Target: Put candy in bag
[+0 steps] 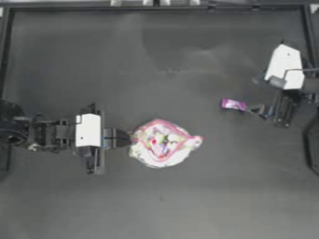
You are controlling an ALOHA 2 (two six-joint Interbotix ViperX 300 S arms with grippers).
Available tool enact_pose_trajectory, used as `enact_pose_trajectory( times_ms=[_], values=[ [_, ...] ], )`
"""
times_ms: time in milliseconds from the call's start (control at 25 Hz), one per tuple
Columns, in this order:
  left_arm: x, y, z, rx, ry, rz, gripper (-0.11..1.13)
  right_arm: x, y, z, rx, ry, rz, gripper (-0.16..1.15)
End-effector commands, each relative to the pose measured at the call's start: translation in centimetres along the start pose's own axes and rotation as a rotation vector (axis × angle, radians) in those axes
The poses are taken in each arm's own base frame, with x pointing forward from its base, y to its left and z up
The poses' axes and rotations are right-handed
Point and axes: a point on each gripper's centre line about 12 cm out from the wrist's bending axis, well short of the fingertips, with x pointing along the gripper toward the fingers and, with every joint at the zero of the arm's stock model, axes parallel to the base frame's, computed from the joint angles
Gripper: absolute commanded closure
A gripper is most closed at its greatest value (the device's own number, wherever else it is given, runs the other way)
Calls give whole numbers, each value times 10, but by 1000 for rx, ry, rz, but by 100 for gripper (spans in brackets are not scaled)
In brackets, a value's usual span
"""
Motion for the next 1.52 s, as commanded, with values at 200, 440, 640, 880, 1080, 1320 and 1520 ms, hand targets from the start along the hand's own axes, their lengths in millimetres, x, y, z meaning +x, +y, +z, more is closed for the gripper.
enact_pose_trajectory(
  times_ms=[200,440,640,880,1080,1320,1520],
  values=[
    [0,1,14,-1,-44,3,98,14,-5,2,7,11,-5,-3],
    [0,1,14,-1,-44,3,98,33,-5,1,2,28,-1,-3],
    [0,1,14,-1,-44,3,98,49,-3,-2,-10,67,8,-3],
    [-1,0,14,-1,-46,2,98,63,-2,1,-25,92,13,-3],
    [-1,1,14,-4,-46,4,98,73,-1,1,-33,120,14,-3],
    [0,0,14,-2,-44,3,98,84,0,-1,-37,153,16,-3],
    [0,1,14,-1,-44,3,98,91,1,-1,-48,174,21,-3]
  ],
)
